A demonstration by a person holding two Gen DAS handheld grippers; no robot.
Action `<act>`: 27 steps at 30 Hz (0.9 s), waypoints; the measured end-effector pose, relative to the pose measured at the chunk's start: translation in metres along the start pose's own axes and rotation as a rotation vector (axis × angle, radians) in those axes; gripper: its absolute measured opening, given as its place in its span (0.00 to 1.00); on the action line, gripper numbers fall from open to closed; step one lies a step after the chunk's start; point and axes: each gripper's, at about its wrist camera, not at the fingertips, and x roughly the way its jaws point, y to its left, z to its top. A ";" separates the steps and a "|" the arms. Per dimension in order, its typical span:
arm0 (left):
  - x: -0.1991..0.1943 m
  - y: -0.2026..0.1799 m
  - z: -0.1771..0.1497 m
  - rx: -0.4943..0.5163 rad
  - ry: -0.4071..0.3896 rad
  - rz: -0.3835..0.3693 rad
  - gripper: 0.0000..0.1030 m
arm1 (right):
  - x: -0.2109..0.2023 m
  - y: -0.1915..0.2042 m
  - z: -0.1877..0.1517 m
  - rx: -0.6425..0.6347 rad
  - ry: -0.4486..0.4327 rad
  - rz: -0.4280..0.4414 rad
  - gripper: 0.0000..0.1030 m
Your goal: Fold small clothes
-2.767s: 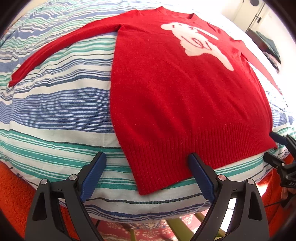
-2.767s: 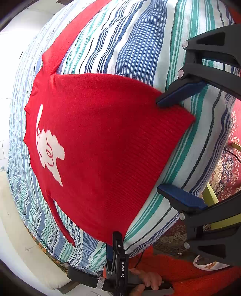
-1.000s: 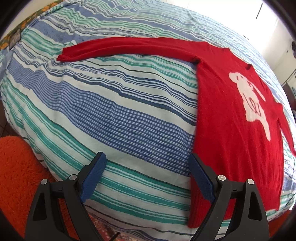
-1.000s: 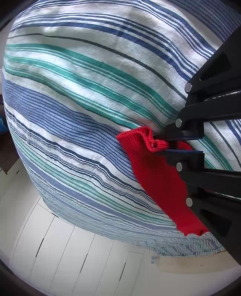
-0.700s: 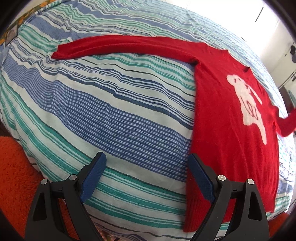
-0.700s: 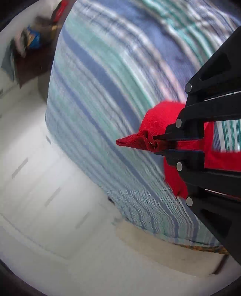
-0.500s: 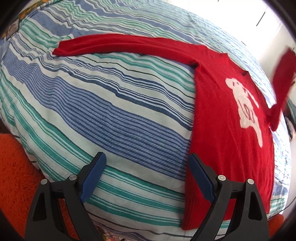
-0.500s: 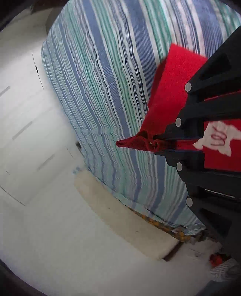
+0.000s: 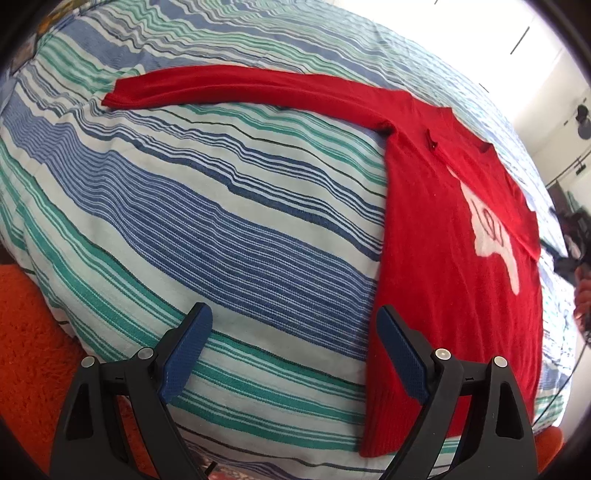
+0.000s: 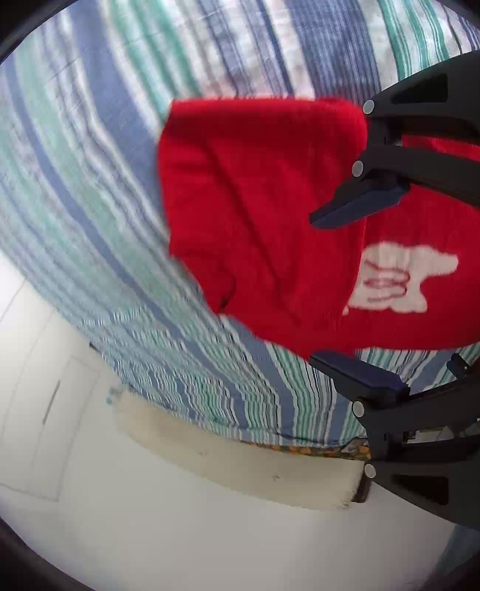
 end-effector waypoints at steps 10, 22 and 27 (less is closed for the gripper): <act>0.003 -0.003 0.002 0.016 0.003 0.014 0.89 | -0.032 -0.018 -0.028 -0.138 -0.010 -0.123 0.24; -0.001 -0.002 -0.005 0.034 -0.008 0.020 0.89 | -0.076 -0.052 -0.208 -0.214 0.115 -0.250 0.27; 0.002 -0.007 -0.005 0.044 -0.007 0.045 0.89 | -0.097 -0.002 -0.240 -0.354 0.097 -0.134 0.31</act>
